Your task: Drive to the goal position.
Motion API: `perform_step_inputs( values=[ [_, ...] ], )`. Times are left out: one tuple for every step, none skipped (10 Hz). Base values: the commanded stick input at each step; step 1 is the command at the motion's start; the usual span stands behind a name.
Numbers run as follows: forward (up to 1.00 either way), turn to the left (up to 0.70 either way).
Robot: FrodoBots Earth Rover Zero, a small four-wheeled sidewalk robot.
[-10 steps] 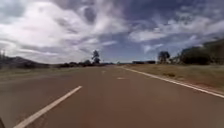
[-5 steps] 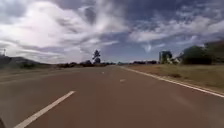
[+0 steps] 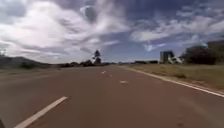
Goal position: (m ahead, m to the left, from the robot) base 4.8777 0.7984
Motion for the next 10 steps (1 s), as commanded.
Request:
perform_step_inputs(
  values=[
    [1.00,0.00],
    [1.00,0.00],
    [1.00,0.00],
    [1.00,0.00],
    [1.00,0.00],
    [1.00,0.00],
    [1.00,0.00],
    [1.00,0.00],
    [1.00,0.00],
    [1.00,0.00]
  ],
)
